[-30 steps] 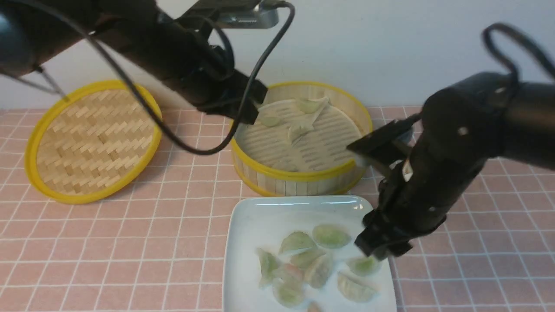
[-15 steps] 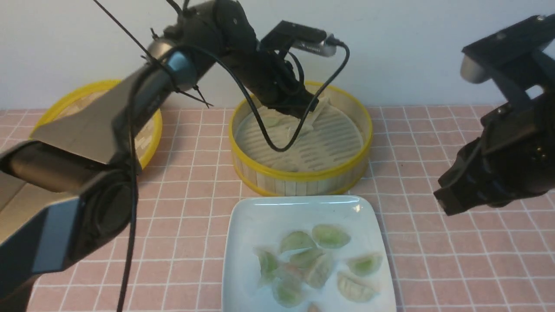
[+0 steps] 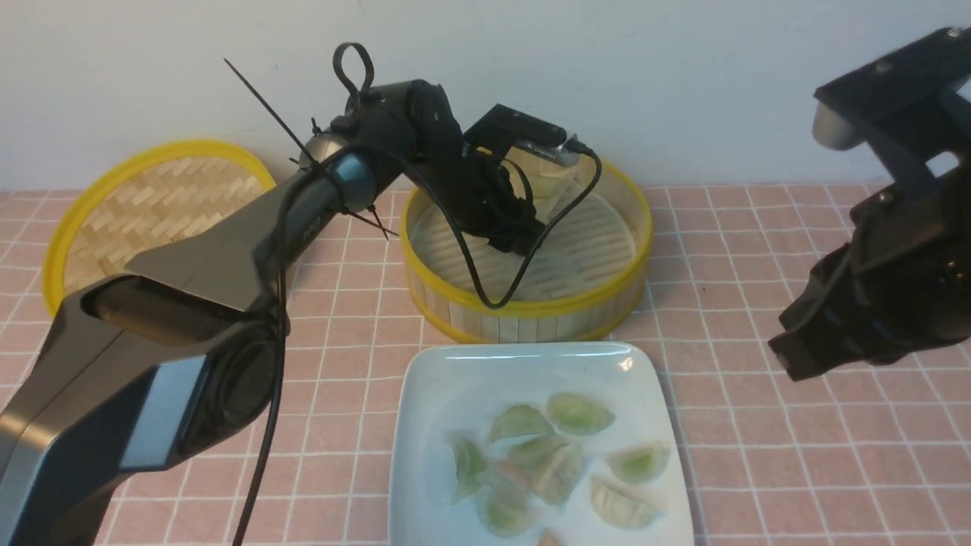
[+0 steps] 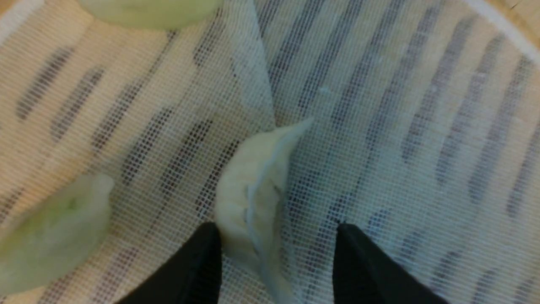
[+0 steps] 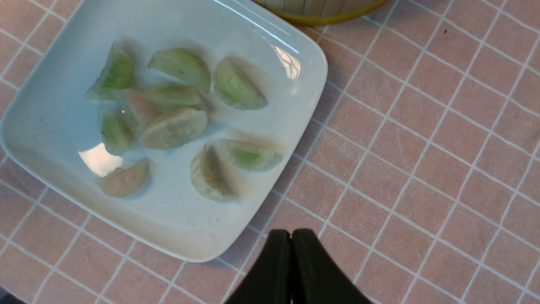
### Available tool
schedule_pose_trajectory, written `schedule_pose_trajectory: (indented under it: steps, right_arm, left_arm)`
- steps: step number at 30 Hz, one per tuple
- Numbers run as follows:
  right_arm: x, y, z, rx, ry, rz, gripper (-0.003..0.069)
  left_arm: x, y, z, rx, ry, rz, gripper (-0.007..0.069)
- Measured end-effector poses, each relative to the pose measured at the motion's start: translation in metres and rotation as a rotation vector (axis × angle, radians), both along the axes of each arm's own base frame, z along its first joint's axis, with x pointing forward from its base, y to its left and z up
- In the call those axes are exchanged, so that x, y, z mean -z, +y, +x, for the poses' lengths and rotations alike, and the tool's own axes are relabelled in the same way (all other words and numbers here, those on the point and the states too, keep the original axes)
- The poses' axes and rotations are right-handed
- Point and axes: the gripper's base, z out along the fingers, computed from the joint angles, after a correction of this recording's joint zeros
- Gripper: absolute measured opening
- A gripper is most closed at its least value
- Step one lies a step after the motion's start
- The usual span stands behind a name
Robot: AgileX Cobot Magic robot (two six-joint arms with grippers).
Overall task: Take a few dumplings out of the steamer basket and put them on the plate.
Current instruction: Use the left arm to grab a dumpling from the steamer, then use the left arm to put the dumpling into the plate
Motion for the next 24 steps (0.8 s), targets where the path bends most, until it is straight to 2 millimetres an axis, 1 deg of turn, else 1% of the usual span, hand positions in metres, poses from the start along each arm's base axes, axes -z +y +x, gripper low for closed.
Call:
schedule_pose_trajectory:
  steps: [2, 5, 6, 8, 11, 14, 17, 20, 24]
  right_arm:
    - [0.0, 0.0, 0.0, 0.005, 0.002, 0.001, -0.0014]
    - [0.0, 0.0, 0.0, 0.018, 0.009, 0.005, -0.0014]
    - [0.0, -0.001, 0.0, 0.021, 0.012, 0.005, -0.0014]
    - [0.001, -0.001, -0.001, 0.025, 0.014, 0.005, -0.0014]
    - [0.001, -0.001, -0.001, 0.028, 0.022, 0.001, -0.0014]
    - [0.001, -0.001, -0.001, 0.028, 0.026, -0.001, -0.0014]
    - [0.001, -0.001, -0.001, 0.029, 0.026, -0.001, -0.0014]
    - [0.001, -0.001, -0.001, 0.029, 0.026, -0.001, -0.0014]
    - [0.001, -0.001, -0.001, 0.029, 0.026, -0.001, -0.0014]
  left_arm:
    - [0.001, -0.001, 0.0, 0.006, -0.011, 0.013, 0.0264]
    - [0.001, -0.002, 0.0, 0.015, -0.026, 0.044, 0.0131]
    - [0.0, -0.003, -0.001, 0.02, -0.032, 0.055, 0.0111]
    - [-0.001, -0.005, -0.002, 0.023, -0.035, 0.07, 0.0112]
    - [-0.013, -0.003, -0.008, 0.012, -0.012, 0.12, 0.0113]
    - [-0.035, 0.001, -0.014, -0.002, 0.002, 0.144, 0.0113]
    - [-0.06, 0.007, -0.024, 0.006, 0.041, 0.169, 0.0113]
    - [-0.078, 0.009, -0.031, 0.015, 0.053, 0.178, 0.0113]
    - [-0.103, 0.012, -0.038, 0.009, 0.021, 0.161, 0.0113]
